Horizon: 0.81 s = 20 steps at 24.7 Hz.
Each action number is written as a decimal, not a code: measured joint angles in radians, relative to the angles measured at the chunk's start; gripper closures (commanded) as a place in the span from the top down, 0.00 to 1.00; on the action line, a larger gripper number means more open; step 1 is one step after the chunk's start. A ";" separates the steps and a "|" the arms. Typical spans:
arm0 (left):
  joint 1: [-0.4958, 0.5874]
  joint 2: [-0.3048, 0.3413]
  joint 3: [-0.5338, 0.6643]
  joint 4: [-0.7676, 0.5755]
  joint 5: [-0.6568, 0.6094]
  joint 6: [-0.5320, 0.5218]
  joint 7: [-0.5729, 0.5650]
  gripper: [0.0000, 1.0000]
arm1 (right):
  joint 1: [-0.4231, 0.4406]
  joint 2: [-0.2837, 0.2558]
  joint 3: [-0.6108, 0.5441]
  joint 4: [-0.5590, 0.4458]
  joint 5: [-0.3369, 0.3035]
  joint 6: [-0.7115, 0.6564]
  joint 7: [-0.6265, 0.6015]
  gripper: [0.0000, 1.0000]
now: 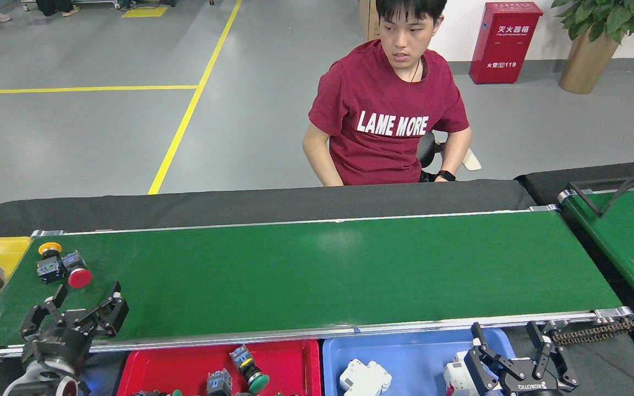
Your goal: Pick switch part from conveyor to tray
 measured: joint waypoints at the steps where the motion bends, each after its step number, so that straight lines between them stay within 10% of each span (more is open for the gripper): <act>1: -0.017 0.013 0.000 0.031 0.000 0.015 0.000 1.00 | 0.000 0.001 0.000 0.000 0.001 0.000 0.000 0.96; 10: -0.189 0.047 -0.056 0.304 -0.003 0.126 0.001 0.94 | 0.000 0.005 0.001 0.000 0.025 0.000 0.000 0.96; 14: -0.296 0.053 -0.106 0.464 -0.002 0.205 0.050 0.31 | 0.000 0.005 0.004 0.000 0.028 0.001 0.000 0.96; 20: -0.391 0.086 -0.113 0.674 0.004 0.257 0.180 0.14 | 0.000 0.005 0.012 0.000 0.028 0.003 0.000 0.96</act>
